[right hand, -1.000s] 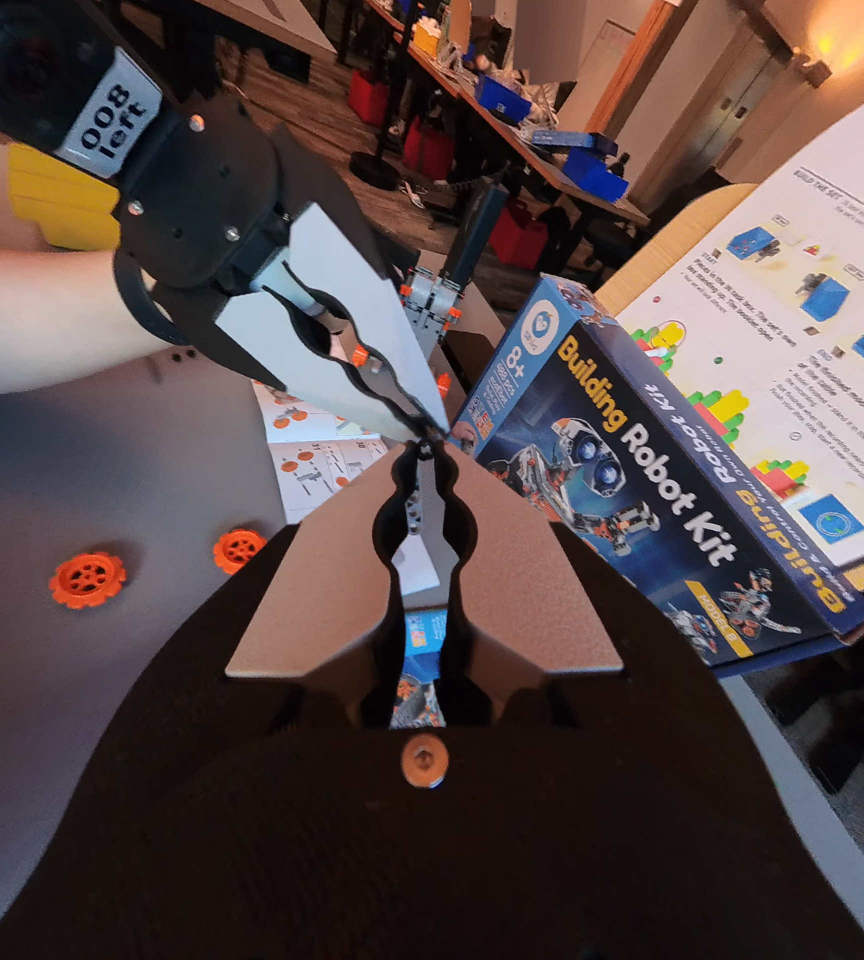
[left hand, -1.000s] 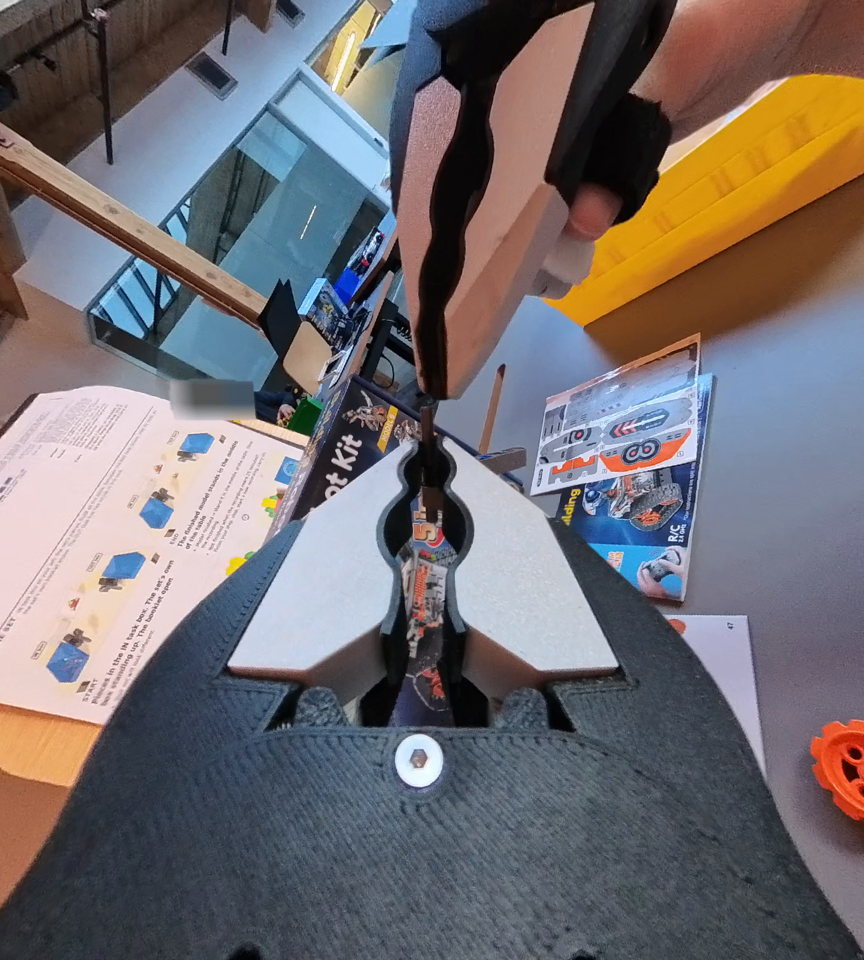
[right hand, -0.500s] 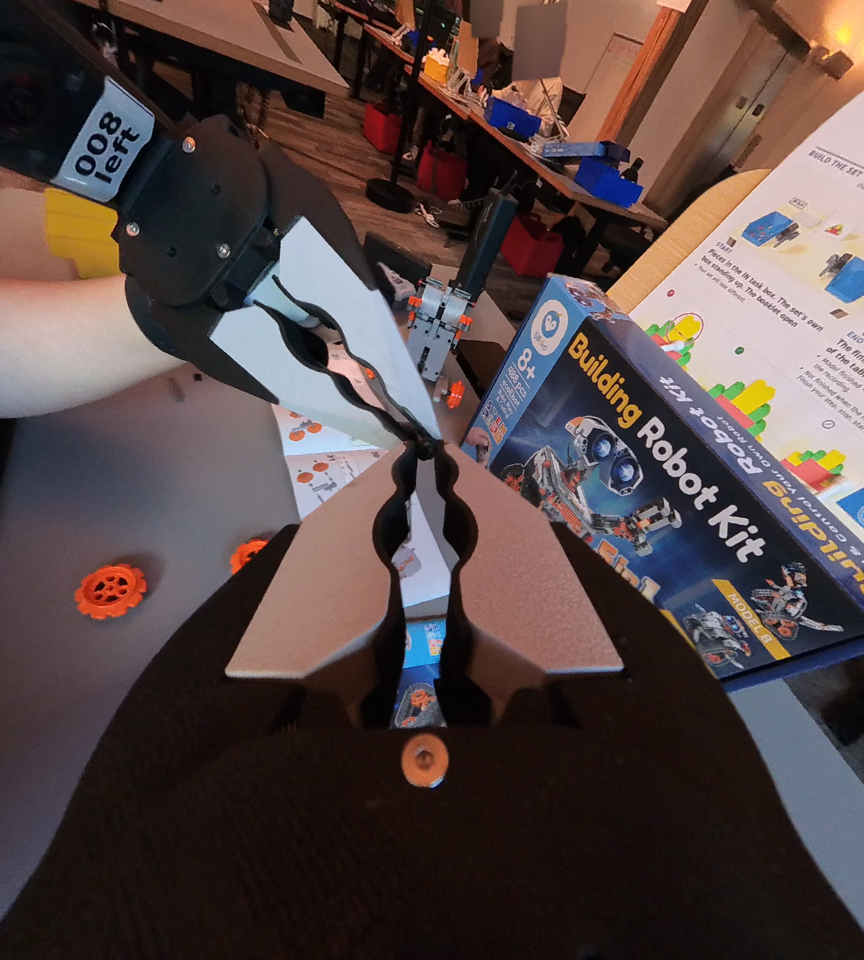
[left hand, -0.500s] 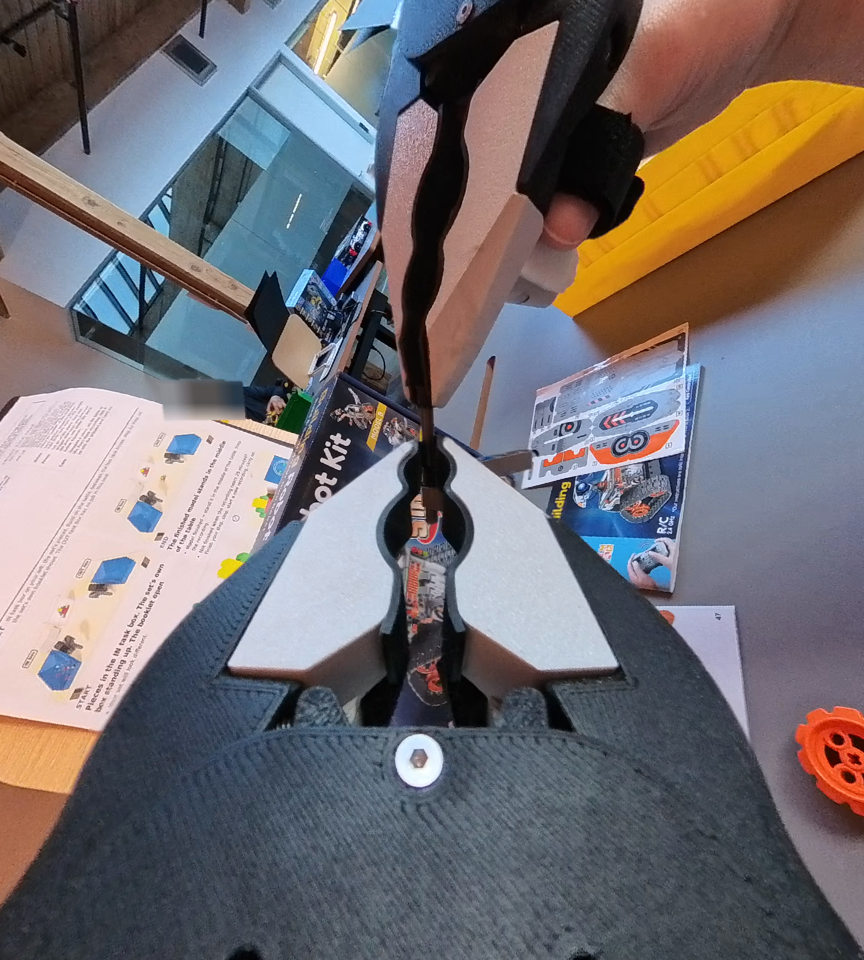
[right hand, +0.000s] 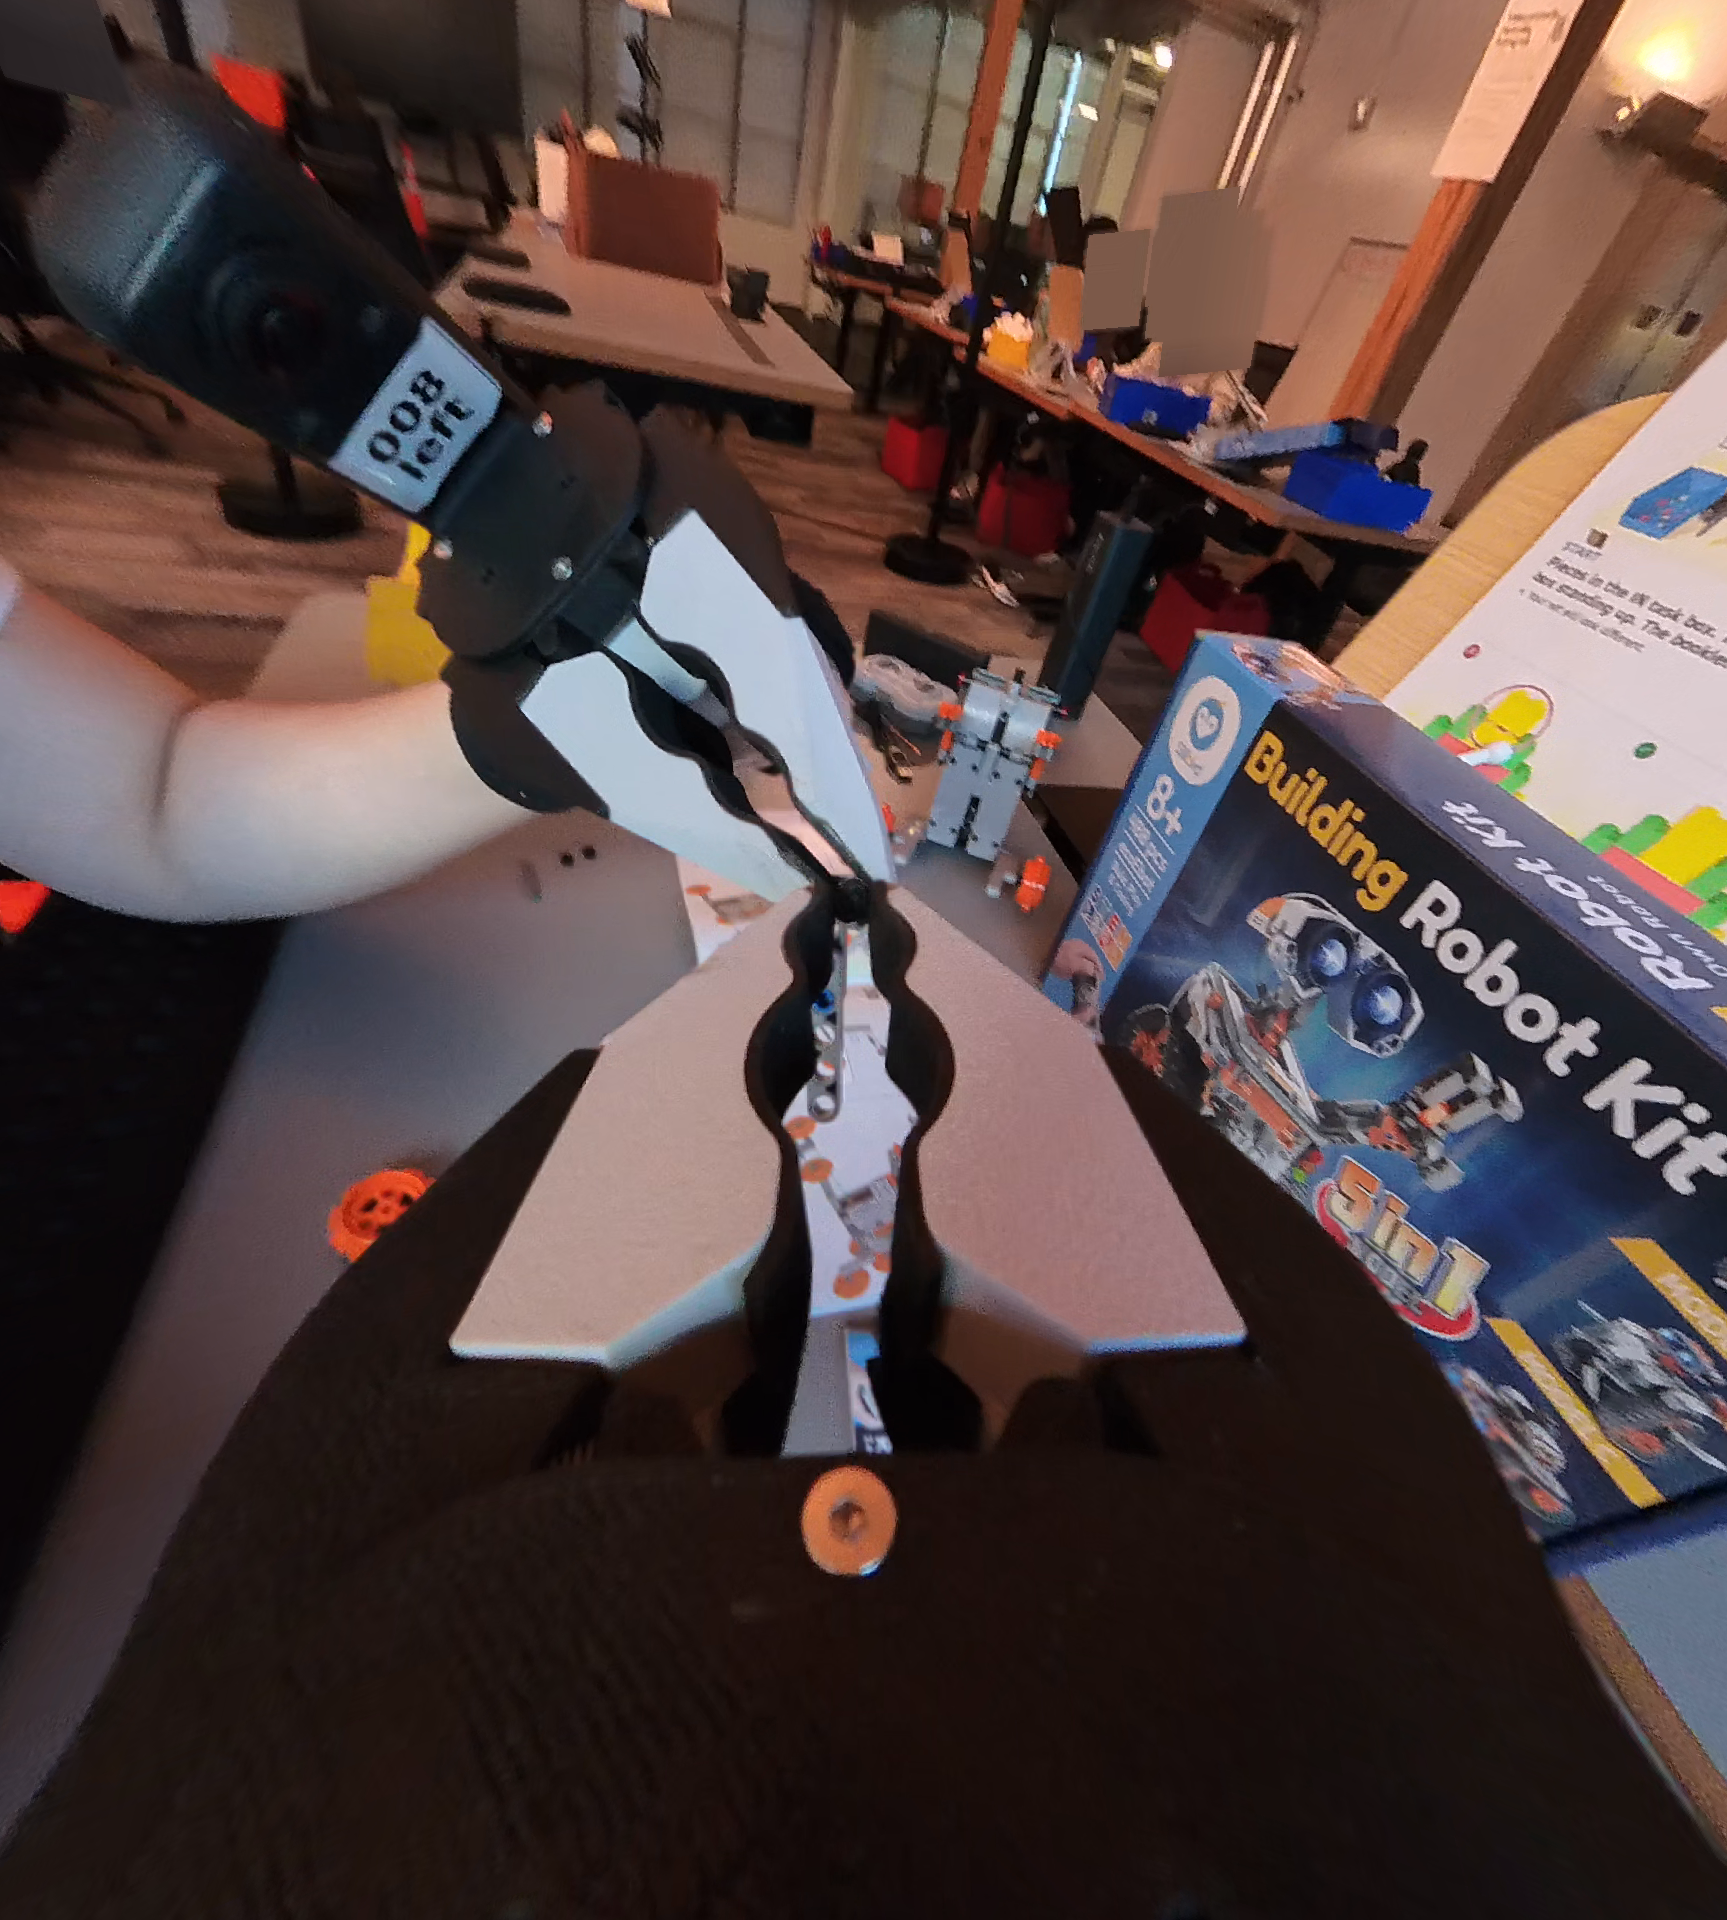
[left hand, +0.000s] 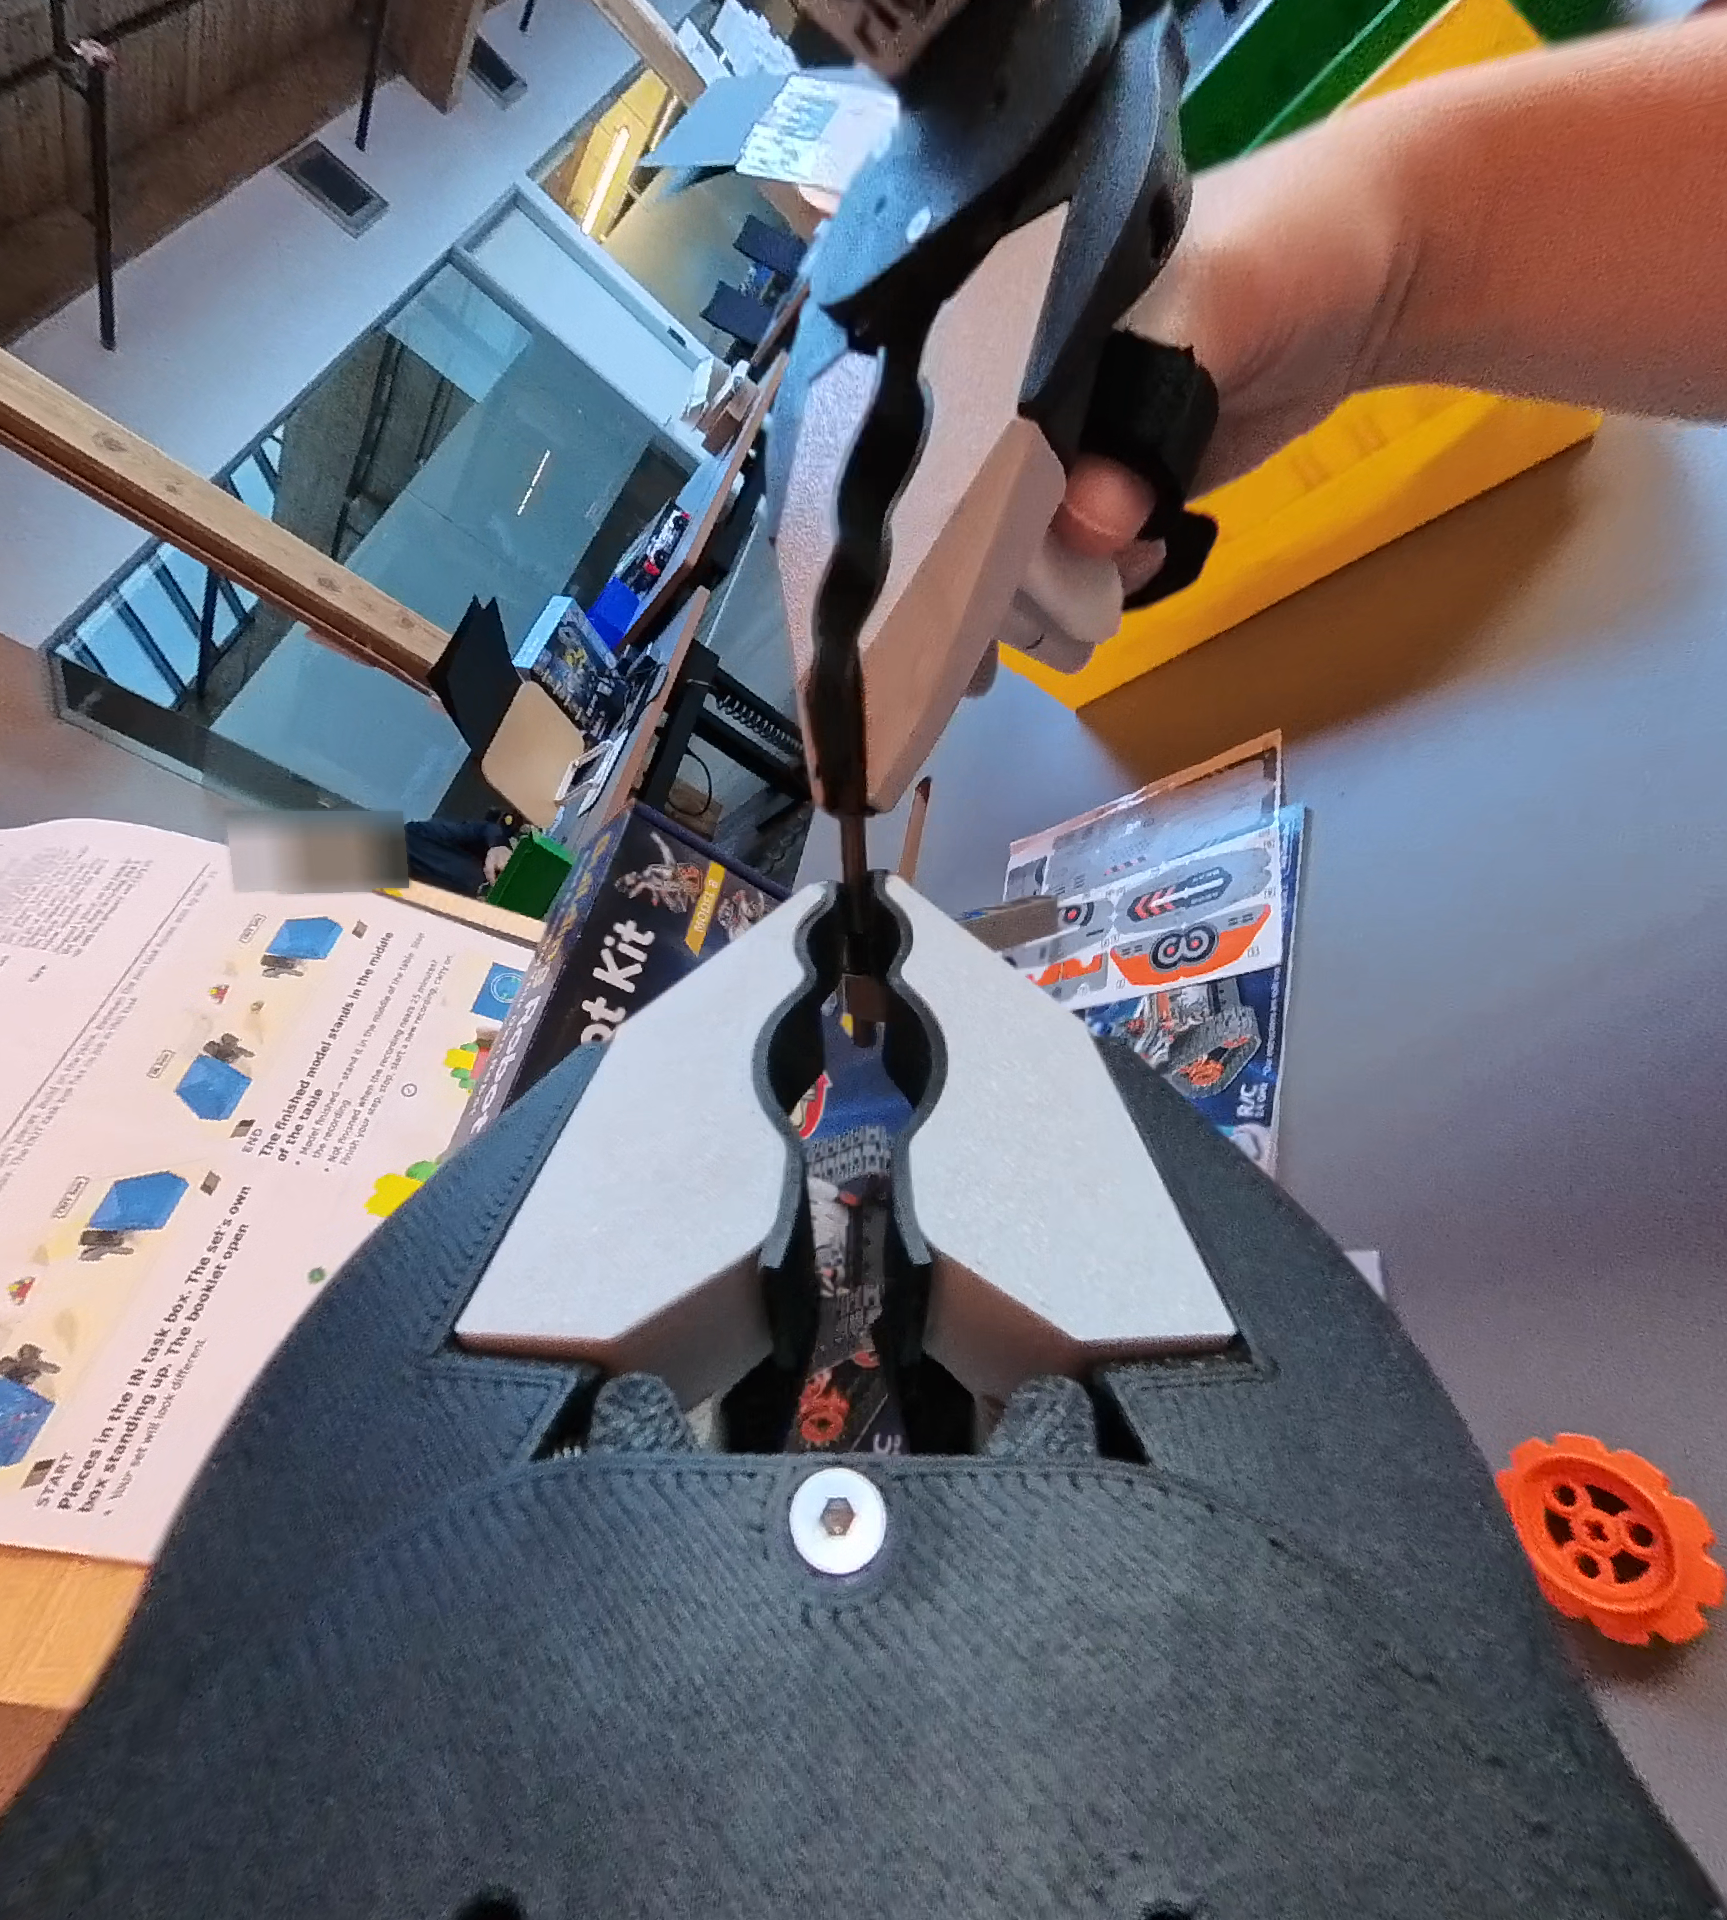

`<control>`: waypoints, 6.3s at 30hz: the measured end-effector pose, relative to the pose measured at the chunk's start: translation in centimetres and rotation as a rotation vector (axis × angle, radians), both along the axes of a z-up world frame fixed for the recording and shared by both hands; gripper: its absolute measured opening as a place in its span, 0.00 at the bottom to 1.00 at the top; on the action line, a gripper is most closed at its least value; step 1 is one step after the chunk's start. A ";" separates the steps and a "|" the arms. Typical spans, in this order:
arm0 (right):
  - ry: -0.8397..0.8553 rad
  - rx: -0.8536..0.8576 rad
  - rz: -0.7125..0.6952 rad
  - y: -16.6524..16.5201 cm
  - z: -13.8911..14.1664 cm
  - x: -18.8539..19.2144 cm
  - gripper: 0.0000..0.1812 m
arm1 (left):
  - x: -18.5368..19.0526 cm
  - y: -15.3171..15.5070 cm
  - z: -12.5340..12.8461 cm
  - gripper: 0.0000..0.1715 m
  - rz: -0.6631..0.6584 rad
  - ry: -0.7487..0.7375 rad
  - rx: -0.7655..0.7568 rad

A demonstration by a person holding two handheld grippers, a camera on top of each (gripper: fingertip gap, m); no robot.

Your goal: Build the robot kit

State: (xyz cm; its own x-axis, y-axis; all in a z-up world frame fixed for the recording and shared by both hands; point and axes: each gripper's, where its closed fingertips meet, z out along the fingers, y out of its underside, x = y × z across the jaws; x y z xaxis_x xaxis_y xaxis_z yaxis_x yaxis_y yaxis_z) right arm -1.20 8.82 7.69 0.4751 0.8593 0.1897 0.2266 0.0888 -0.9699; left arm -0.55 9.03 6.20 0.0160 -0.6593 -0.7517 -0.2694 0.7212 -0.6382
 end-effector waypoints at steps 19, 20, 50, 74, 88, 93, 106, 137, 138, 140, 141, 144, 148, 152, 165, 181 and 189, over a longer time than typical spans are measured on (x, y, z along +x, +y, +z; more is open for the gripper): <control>-0.035 -0.088 -0.052 0.6 -0.6 -0.3 0.03 | -0.1 0.6 -0.6 0.00 0.065 0.063 0.040; -0.032 -0.103 -0.054 0.6 -0.6 -0.2 0.02 | -0.1 0.7 -0.7 0.00 0.070 0.069 0.044; -0.142 -0.060 -0.242 2.5 -0.7 -0.2 0.03 | -0.1 2.7 -0.7 0.00 0.208 0.068 0.088; -0.141 -0.115 -0.268 3.0 -1.6 0.5 0.03 | 0.7 3.4 -1.6 0.00 0.241 0.063 0.051; -0.151 -0.119 -0.269 3.1 -1.7 0.2 0.03 | 0.5 3.5 -1.8 0.00 0.243 0.069 0.031; -0.152 -0.112 -0.254 2.9 -1.6 -0.1 0.03 | 0.6 3.4 -1.6 0.00 0.244 0.059 0.059; -0.276 -0.112 -0.322 2.9 -2.3 0.2 0.03 | 0.8 3.4 -2.2 0.00 0.252 0.095 0.054; 0.022 -0.294 -0.030 0.8 -2.3 0.2 0.03 | 0.7 0.4 -2.7 0.01 -0.046 0.151 -0.462; 0.032 -0.290 -0.008 0.6 -2.2 0.1 0.03 | 0.6 0.0 -2.8 0.01 -0.084 0.164 -0.523; 0.049 -0.284 0.013 0.4 -2.0 0.0 0.03 | 0.5 -0.4 -3.3 0.01 -0.133 0.194 -0.616; 0.054 -0.300 0.029 0.2 -2.1 0.0 0.03 | 0.5 -0.5 -3.5 0.00 -0.152 0.199 -0.646; 0.021 -0.324 0.038 0.0 -3.1 0.2 0.02 | 0.5 -1.0 -4.4 0.01 -0.205 0.244 -0.760; -0.034 -0.353 0.069 -0.8 -4.3 0.5 0.03 | 0.6 -1.7 -4.9 0.00 -0.266 0.283 -0.882; -0.062 -0.344 0.086 -1.3 -5.0 1.0 0.03 | 0.7 -2.0 -5.6 0.00 -0.285 0.318 -0.954; -0.152 -0.378 0.115 -1.8 -7.0 0.9 0.03 | 1.1 -3.1 -7.2 0.00 -0.288 0.403 -0.904; -0.314 -0.548 0.013 -1.3 -10.6 1.2 0.03 | 1.3 -2.2 -10.6 0.01 -0.111 0.553 -0.709; -0.270 -0.615 -0.028 -0.1 -11.4 1.2 0.03 | 1.4 -0.8 -10.5 0.00 -0.038 0.521 -0.659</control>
